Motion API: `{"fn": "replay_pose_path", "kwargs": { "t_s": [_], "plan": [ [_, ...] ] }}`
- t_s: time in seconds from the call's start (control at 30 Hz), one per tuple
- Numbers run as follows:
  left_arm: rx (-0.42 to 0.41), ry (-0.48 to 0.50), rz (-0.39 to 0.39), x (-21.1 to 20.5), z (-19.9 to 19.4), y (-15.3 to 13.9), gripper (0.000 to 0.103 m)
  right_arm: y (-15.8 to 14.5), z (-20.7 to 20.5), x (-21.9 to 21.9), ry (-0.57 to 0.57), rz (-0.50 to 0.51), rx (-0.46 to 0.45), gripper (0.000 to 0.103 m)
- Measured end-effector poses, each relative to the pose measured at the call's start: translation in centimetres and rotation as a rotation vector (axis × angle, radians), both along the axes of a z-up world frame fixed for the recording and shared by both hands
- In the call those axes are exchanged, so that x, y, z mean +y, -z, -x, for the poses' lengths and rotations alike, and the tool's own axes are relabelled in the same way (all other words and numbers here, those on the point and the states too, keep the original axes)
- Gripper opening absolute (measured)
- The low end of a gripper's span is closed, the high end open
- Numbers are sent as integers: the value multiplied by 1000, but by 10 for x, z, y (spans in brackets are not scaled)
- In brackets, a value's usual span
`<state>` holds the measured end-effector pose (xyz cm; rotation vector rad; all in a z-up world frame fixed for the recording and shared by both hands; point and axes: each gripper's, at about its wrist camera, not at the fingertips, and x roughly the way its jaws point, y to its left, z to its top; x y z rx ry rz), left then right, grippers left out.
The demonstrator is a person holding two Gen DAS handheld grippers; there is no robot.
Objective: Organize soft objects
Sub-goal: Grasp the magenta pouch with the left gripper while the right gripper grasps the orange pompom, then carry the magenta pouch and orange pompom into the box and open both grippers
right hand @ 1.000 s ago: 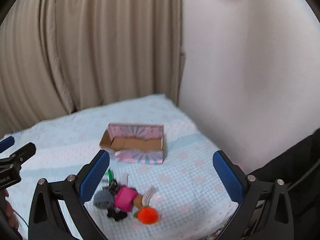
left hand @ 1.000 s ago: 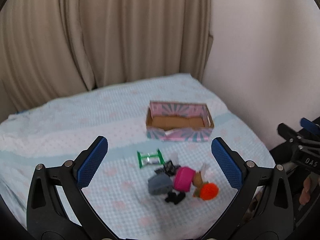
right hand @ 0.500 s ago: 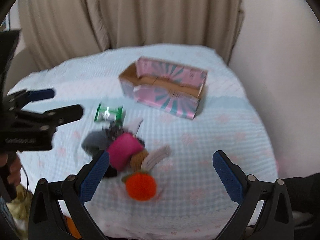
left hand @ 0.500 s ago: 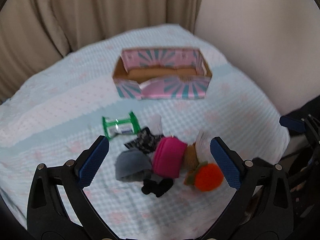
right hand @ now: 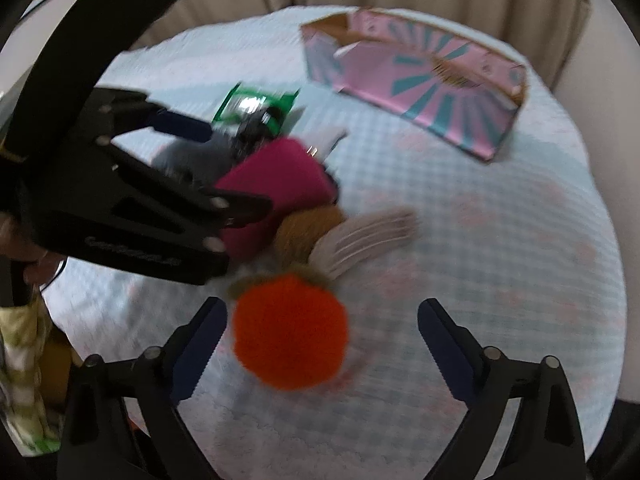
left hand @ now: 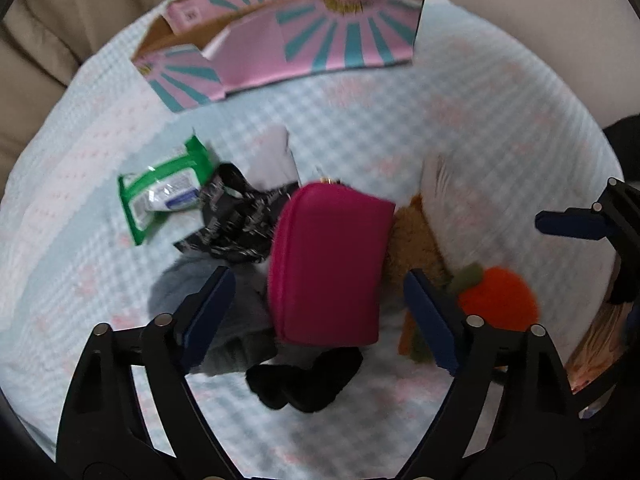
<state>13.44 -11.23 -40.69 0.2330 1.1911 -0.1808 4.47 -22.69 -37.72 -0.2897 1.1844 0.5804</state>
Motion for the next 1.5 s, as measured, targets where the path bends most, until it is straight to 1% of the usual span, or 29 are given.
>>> {"fn": "replay_pose_path", "kwargs": {
  "t_s": [0.13,0.2,0.27,0.3,0.33,0.37,0.4,0.47,0.5,0.57,0.63,0.7,0.8,0.87,1.0,1.1,1.2,1.37,1.5],
  "plan": [
    [20,-2,-3,2,-3,16,80,22,-1,7,-54,-4,45,87],
    [21,4,-4,2,-4,21,78,28,-1,11,-70,-2,55,84],
    [24,7,-3,2,-6,24,75,34,-2,15,-84,-1,70,76],
    [27,7,-1,2,-8,26,72,37,-3,17,-89,-1,79,74],
    [32,8,6,4,-9,27,70,39,-3,19,-94,0,87,69],
    [36,7,17,4,-11,28,66,40,-3,19,-97,0,92,63],
    [41,5,24,4,-12,29,64,41,-3,20,-100,-1,98,61],
    [39,6,26,4,-13,30,63,43,-3,22,-100,-3,107,52],
    [39,6,29,5,-14,30,61,44,-3,23,-100,-4,111,50],
    [42,7,30,6,-14,30,56,46,-3,24,-98,0,119,41],
    [47,7,33,7,-15,29,51,49,-5,26,-95,7,126,36],
    [51,6,37,8,-16,28,46,50,-4,26,-89,8,124,35],
    [54,9,35,8,-15,26,42,52,-7,27,-76,13,119,33],
    [52,11,36,8,-14,23,41,53,-13,28,-67,11,115,32],
    [43,5,43,8,-10,10,40,38,-10,23,-53,6,114,32],
    [31,-1,45,7,-7,-4,40,27,-11,19,-38,3,109,32],
    [13,-9,45,6,-3,-22,40,10,-7,15,-13,-2,99,31],
    [-24,-27,57,9,2,-58,40,-27,-9,4,39,-11,68,31],
    [-57,-35,62,12,6,-92,40,-56,-10,1,82,-13,31,31]
  ]
}}
